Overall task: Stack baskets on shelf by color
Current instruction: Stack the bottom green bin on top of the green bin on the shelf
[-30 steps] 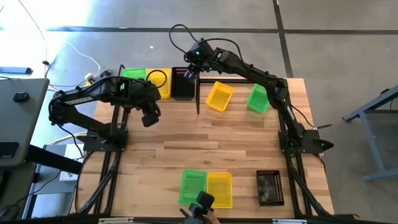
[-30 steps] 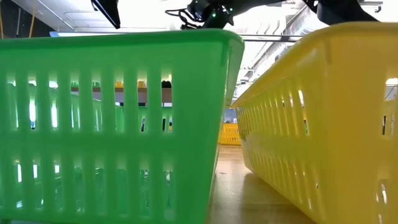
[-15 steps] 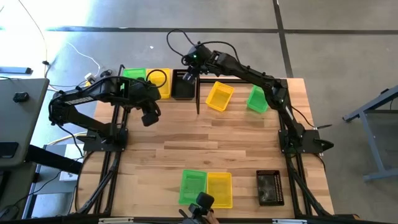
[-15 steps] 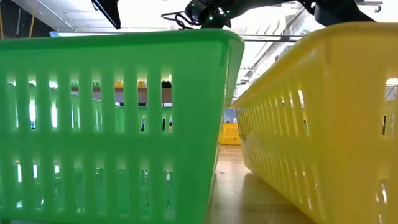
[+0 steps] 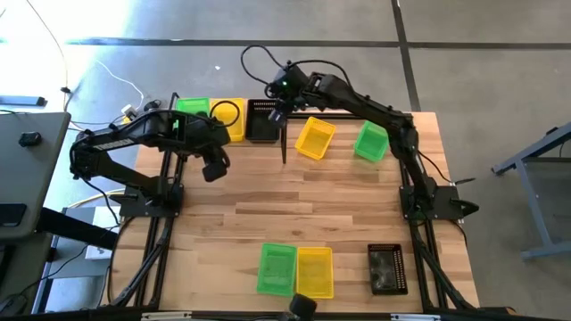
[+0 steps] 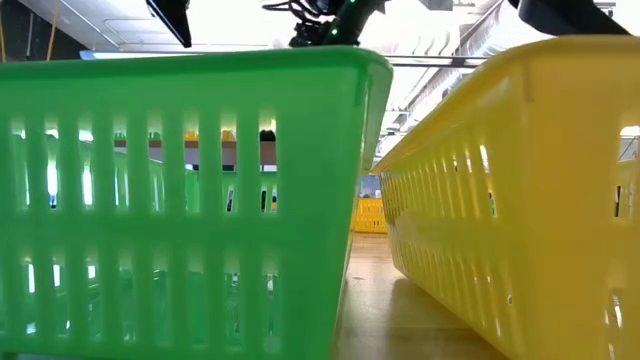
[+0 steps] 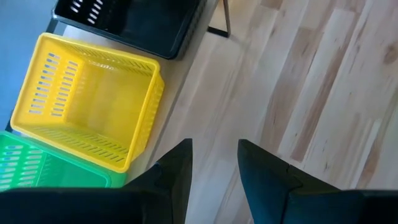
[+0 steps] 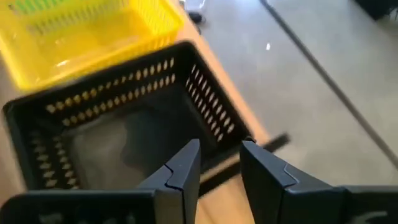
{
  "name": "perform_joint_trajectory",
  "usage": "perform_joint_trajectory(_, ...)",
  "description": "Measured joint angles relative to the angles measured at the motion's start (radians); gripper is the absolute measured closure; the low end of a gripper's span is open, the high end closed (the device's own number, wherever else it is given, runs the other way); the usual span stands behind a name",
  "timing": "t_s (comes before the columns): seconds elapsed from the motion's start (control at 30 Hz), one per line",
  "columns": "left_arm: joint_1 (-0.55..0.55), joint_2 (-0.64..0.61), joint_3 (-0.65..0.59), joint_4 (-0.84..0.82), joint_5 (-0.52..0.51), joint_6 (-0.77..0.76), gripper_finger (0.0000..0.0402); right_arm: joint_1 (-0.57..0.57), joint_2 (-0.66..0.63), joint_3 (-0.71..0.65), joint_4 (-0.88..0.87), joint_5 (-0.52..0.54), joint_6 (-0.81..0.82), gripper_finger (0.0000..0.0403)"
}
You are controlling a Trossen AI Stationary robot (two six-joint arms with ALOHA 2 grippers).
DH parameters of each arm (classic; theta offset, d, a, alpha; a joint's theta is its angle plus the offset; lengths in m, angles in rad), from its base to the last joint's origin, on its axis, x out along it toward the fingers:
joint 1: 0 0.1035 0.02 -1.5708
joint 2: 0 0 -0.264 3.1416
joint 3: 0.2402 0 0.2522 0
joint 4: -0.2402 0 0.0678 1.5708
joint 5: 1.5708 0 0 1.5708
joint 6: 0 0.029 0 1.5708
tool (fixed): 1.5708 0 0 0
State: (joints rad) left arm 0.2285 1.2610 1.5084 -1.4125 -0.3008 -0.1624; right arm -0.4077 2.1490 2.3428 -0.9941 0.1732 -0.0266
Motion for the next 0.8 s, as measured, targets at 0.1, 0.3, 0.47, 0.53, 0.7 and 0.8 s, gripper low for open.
perform_joint_trajectory(0.1, -0.01, 0.0, -0.02, 0.006, 0.002, 0.027, 0.0284, 0.018, -0.018, -0.001, -0.071, 0.011, 0.031, 0.0304)
perform_joint_trajectory(0.3, -0.045, 0.0, -0.079, 0.037, 0.066, 0.05, 0.0284, 0.065, -0.034, -0.001, -0.217, 0.038, 0.094, 0.0304)
perform_joint_trajectory(0.47, -0.095, 0.0, -0.11, 0.072, 0.09, 0.061, 0.0284, 0.116, -0.038, -0.001, -0.33, 0.073, 0.15, 0.0304)
perform_joint_trajectory(0.53, -0.118, -0.001, -0.122, 0.082, 0.092, 0.061, 0.0284, 0.14, -0.038, -0.001, -0.377, 0.095, 0.178, 0.0304)
perform_joint_trajectory(0.7, -0.183, -0.004, -0.148, 0.081, 0.091, 0.034, 0.0284, 0.202, -0.038, -0.001, -0.512, 0.18, 0.264, 0.0304)
perform_joint_trajectory(0.8, -0.226, -0.004, -0.149, 0.086, 0.091, 0.022, 0.0284, 0.24, -0.038, -0.001, -0.573, 0.219, 0.314, 0.0304)
